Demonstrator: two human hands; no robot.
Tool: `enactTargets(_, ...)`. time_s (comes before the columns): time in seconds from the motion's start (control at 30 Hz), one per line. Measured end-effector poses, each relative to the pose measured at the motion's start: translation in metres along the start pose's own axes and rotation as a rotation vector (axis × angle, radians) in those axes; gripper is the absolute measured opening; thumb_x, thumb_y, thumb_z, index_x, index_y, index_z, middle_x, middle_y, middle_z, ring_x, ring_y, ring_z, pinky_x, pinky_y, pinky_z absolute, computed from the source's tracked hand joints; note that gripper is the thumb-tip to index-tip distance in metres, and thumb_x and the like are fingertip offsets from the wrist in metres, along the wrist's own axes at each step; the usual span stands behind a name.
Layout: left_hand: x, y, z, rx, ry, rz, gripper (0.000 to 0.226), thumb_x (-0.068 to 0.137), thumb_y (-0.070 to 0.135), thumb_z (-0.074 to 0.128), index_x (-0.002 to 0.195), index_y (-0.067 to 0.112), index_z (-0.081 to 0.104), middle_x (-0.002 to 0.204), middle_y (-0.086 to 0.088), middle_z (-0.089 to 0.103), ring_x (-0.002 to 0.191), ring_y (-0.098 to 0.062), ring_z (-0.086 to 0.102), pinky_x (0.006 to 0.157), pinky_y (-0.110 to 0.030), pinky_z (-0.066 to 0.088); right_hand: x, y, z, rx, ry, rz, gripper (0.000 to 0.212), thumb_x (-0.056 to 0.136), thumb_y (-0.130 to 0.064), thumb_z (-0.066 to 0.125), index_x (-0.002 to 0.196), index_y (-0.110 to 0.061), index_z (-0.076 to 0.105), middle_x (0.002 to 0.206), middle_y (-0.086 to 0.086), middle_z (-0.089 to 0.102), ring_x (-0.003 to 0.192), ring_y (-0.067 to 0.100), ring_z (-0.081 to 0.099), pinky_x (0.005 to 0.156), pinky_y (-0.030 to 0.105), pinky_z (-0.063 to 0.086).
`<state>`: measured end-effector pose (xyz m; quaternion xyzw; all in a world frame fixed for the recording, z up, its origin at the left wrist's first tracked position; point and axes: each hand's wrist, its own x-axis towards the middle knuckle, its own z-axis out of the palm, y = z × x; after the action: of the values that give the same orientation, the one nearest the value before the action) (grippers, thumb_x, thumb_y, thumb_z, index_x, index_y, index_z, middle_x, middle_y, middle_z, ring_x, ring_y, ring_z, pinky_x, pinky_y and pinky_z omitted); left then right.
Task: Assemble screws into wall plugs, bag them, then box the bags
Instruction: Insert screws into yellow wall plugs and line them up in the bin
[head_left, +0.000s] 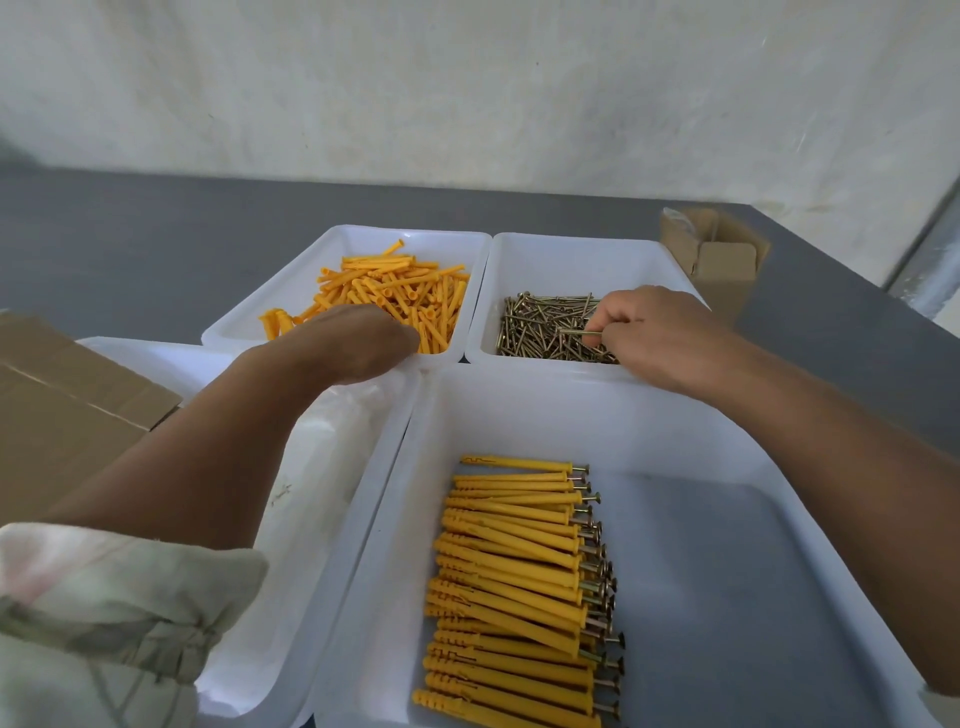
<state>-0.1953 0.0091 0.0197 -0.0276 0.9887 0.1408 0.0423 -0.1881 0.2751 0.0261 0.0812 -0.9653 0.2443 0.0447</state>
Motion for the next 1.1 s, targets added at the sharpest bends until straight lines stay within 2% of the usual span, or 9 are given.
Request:
enactTargets(0.2, -0.005, 0.007, -0.005, -0.145, -0.003, 0.069, 0.03, 0.096, 0.015, 0.048, 0.114, 0.001, 0.067, 0.115, -0.014, 0.064, 0.11, -0.031, 0.056, 0.093, -0.035, 0.047, -0.007, -0.005, -0.004, 0.018, 0.035, -0.046, 0.023, 0.093, -0.013, 0.05, 0.1, -0.026, 0.068, 0.087, -0.012, 0.062, 0.082, 0.012, 0.054, 0.058, 0.02, 0.036)
enactTargets(0.27, -0.007, 0.008, -0.004, -0.17, 0.016, 0.119, 0.023, 0.094, 0.01, 0.05, 0.103, 0.01, 0.071, 0.1, -0.002, 0.066, 0.097, -0.019, 0.055, 0.081, -0.025, 0.045, -0.008, -0.007, -0.006, 0.033, 0.038, -0.053, 0.027, 0.09, -0.008, 0.049, 0.095, -0.028, 0.066, 0.083, -0.015, 0.061, 0.079, 0.009, 0.054, 0.056, 0.021, 0.035)
enactTargets(0.37, -0.01, 0.011, -0.003, -0.338, 0.051, 0.167, 0.024, 0.091, 0.012, 0.057, 0.079, 0.029, 0.07, 0.091, 0.002, 0.068, 0.087, -0.017, 0.056, 0.077, -0.031, 0.046, -0.01, -0.01, -0.007, 0.068, 0.067, -0.076, 0.032, 0.089, -0.005, 0.048, 0.084, -0.033, 0.06, 0.081, -0.014, 0.062, 0.073, 0.003, 0.053, 0.054, 0.021, 0.034)
enactTargets(0.57, -0.018, 0.024, -0.007, -0.738, 0.222, 0.291, 0.022, 0.09, 0.015, 0.063, 0.083, 0.035, 0.071, 0.083, 0.013, 0.071, 0.079, -0.003, 0.06, 0.077, -0.02, 0.046, -0.013, -0.017, -0.007, 0.143, 0.179, -0.135, 0.032, 0.088, -0.008, 0.054, 0.077, -0.037, 0.057, 0.076, -0.015, 0.062, 0.074, 0.001, 0.057, 0.061, 0.023, 0.044)
enactTargets(0.63, -0.02, 0.029, -0.01, -0.917, 0.209, 0.268, 0.019, 0.09, 0.012, 0.064, 0.085, 0.029, 0.072, 0.083, 0.001, 0.07, 0.079, -0.012, 0.061, 0.078, -0.03, 0.051, -0.014, -0.019, -0.008, 0.225, 0.175, -0.139, 0.029, 0.088, -0.008, 0.056, 0.079, -0.036, 0.058, 0.074, -0.013, 0.064, 0.076, 0.005, 0.062, 0.069, 0.031, 0.053)
enactTargets(0.73, -0.024, 0.037, -0.012, -1.127, 0.137, 0.181, 0.012, 0.092, 0.009, 0.063, 0.084, 0.017, 0.067, 0.077, -0.002, 0.07, 0.067, -0.011, 0.066, 0.061, -0.024, 0.055, -0.014, -0.02, -0.007, 0.392, 0.126, -0.128, 0.027, 0.089, -0.012, 0.06, 0.093, -0.037, 0.053, 0.077, -0.013, 0.068, 0.068, 0.01, 0.07, 0.077, 0.042, 0.058)
enactTargets(0.83, -0.027, 0.042, -0.009, -1.237, 0.056, 0.086, 0.006, 0.092, 0.005, 0.061, 0.097, 0.009, 0.06, 0.083, -0.011, 0.069, 0.066, -0.014, 0.067, 0.055, -0.022, 0.055, -0.012, -0.02, -0.006, 0.54, 0.094, -0.107, 0.052, 0.088, -0.009, 0.063, 0.13, -0.033, 0.045, 0.076, -0.015, 0.068, 0.062, 0.011, 0.071, 0.072, 0.038, 0.058)
enactTargets(0.9, -0.027, 0.043, -0.006, -1.284, 0.019, 0.026, 0.022, 0.092, 0.002, 0.061, 0.112, 0.009, 0.056, 0.091, -0.015, 0.066, 0.074, -0.019, 0.066, 0.058, -0.024, 0.057, -0.012, -0.02, -0.005, 0.666, 0.074, -0.103, 0.069, 0.087, -0.004, 0.064, 0.142, -0.034, 0.037, 0.072, -0.011, 0.068, 0.063, 0.016, 0.071, 0.074, 0.04, 0.06)
enactTargets(1.1, -0.028, 0.046, -0.004, -1.384, -0.032, -0.041, 0.021, 0.092, -0.004, 0.059, 0.111, 0.005, 0.056, 0.084, -0.011, 0.061, 0.057, -0.013, 0.066, 0.056, -0.025, 0.057, -0.015, -0.027, -0.005, 0.836, 0.076, -0.087, 0.041, 0.085, -0.002, 0.066, 0.113, -0.028, 0.052, 0.074, 0.003, 0.072, 0.068, 0.027, 0.073, 0.071, 0.044, 0.062)
